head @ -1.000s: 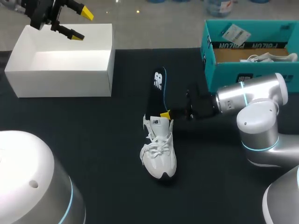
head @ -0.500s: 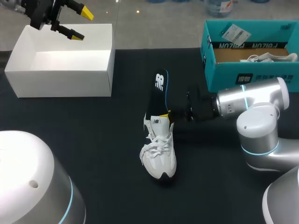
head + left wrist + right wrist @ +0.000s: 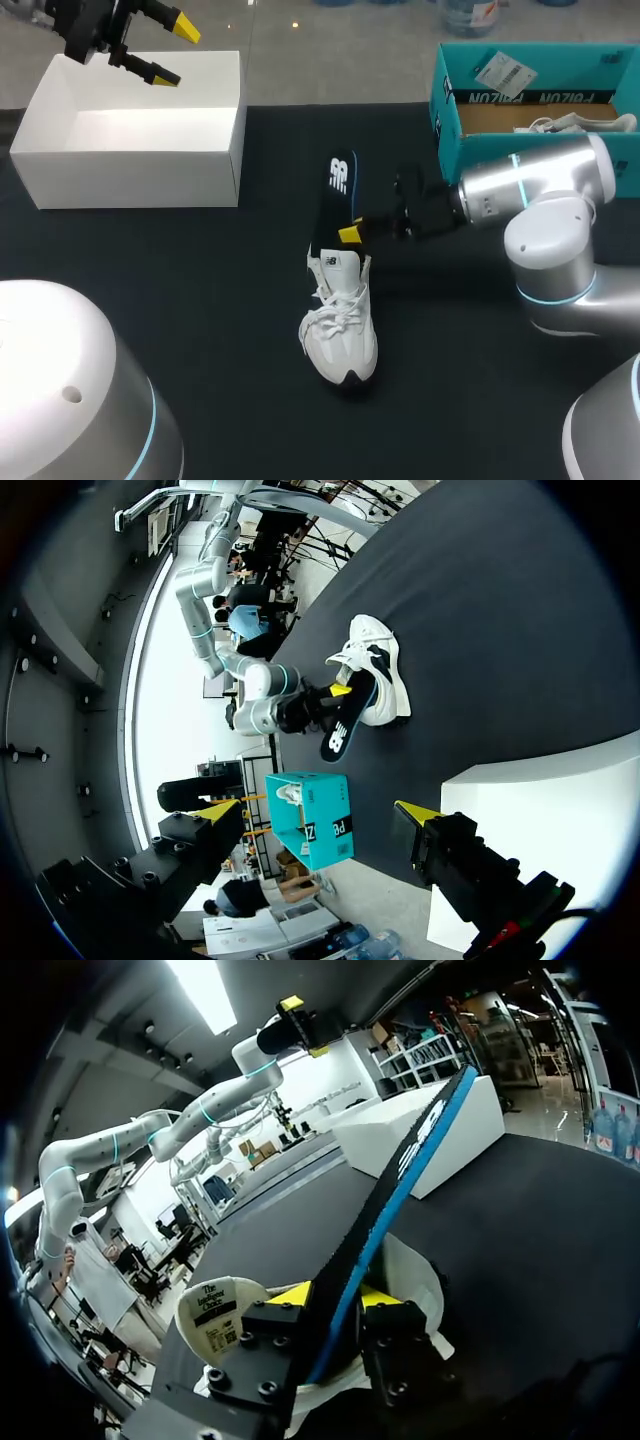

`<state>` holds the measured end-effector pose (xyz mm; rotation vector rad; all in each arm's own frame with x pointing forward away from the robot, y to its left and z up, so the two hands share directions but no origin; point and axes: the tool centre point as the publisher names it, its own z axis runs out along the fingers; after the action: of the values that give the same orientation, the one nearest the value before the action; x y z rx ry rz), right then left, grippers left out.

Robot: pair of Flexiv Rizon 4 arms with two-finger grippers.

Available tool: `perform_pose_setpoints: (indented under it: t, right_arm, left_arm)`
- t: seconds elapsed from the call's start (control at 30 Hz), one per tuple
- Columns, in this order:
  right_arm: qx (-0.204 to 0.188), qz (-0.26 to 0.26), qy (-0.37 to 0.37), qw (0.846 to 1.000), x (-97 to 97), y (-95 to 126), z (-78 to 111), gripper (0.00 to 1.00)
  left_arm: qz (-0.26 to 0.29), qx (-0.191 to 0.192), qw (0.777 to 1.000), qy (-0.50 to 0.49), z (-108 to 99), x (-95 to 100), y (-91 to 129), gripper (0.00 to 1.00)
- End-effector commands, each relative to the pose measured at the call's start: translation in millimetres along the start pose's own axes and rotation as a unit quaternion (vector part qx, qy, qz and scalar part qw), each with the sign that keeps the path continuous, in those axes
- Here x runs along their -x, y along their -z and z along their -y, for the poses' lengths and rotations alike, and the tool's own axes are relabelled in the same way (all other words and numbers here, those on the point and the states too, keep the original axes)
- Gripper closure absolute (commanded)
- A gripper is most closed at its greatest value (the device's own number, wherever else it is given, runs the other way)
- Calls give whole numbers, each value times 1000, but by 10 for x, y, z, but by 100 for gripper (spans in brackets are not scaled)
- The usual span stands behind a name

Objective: Take the shoe out of the shoebox, open the shoe tongue, remove and reinsert the insole, then place the shoe into the shoebox

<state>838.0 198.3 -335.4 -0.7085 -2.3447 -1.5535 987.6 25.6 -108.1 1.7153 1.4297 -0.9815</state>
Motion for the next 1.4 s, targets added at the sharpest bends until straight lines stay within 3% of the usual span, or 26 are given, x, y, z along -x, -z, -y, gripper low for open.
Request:
perform_pose_setpoints:
  t: [0.03,0.17,0.23,0.47,0.8,1.07,1.1,1.13,1.17,1.27,1.4]
  right_arm:
    - [-12,5,4,1000,34,-7,-95,80]
    - [-12,7,8,1000,88,8,-157,89]
    - [-12,7,9,1000,100,2,-173,100]
    - [-26,-3,0,1000,42,-51,-76,100]
    - [-19,-6,-33,999,-74,-71,202,100]
    - [-18,-13,-50,999,-149,-104,309,100]
    - [-14,-14,-47,999,-144,-101,289,90]
    - [-13,-12,-43,999,-139,-99,261,68]
    - [-12,-10,-40,999,-136,-97,242,61]
    - [-13,-6,-25,1000,-115,-81,125,55]
    - [-17,-5,-13,1000,-78,-64,22,55]
  left_arm:
    - [-2,0,1000,0,2,-1,5,0]
    - [-2,0,1000,0,2,-1,5,0]
    - [-2,0,1000,0,2,-1,5,0]
    - [-2,0,1000,0,2,-1,5,0]
    - [-2,0,1000,0,2,-1,5,0]
    - [-2,0,1000,0,2,-1,5,0]
    - [-2,0,1000,0,2,-1,5,0]
    - [-2,0,1000,0,2,-1,5,0]
    - [-2,0,1000,0,2,-1,5,0]
    - [-2,0,1000,0,2,-1,5,0]
    - [-2,0,1000,0,2,-1,5,0]
